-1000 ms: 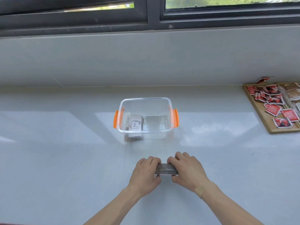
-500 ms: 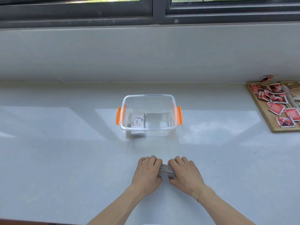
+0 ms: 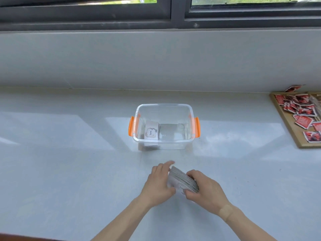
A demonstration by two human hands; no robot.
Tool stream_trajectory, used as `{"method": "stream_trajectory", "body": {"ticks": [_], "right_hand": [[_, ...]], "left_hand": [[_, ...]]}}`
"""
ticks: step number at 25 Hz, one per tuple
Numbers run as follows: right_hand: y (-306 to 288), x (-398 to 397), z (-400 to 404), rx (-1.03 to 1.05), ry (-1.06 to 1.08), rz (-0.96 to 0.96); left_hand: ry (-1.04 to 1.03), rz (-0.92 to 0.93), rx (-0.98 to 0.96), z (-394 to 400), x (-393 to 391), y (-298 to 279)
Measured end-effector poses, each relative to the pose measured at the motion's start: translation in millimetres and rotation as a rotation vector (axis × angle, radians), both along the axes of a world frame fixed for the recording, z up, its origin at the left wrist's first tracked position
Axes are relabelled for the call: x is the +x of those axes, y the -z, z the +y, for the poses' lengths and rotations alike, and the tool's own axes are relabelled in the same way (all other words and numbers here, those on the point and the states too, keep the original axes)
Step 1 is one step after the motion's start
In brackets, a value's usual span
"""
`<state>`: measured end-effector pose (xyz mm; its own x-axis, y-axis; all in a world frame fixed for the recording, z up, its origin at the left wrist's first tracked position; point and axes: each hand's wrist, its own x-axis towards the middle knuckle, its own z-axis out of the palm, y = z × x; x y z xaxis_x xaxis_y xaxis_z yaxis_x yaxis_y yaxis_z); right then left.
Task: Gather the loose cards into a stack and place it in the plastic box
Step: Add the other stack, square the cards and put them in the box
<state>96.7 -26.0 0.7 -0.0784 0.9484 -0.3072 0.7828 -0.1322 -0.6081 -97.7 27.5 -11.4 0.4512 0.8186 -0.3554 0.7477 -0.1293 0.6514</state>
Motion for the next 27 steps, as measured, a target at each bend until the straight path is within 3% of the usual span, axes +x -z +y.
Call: {"method": "stream_trajectory", "body": {"ticks": [4,7,10,14,18,21,23,27], "right_hand": [[-25,-7,9,-0.075,0.307,0.551],[-44,-20,21,-0.076,0.411,0.794],[-57,-29,36,-0.061,0.466,0.894],[-67,-33,57,-0.045,0.468,0.899],[-70,-27,87,0.036,0.446,0.735],[-66,-12,120,0.385,0.485,0.300],[-59,-2,143,0.527,0.380,0.018],[-36,9,178,0.375,0.060,-0.202]], "left_hand": [[-0.335,-0.487,-0.468,9,-6,-35],[-0.448,-0.731,-0.578,18,-3,-55],[-0.508,-0.825,-0.579,32,-2,-70],[-0.459,-0.793,-0.553,55,-4,-82],[-0.447,-0.727,-0.487,92,2,-90],[-0.495,-0.629,-0.462,134,6,-89],[-0.528,-0.514,-0.485,159,9,-85],[-0.553,-0.384,-0.629,186,10,-72]]}}
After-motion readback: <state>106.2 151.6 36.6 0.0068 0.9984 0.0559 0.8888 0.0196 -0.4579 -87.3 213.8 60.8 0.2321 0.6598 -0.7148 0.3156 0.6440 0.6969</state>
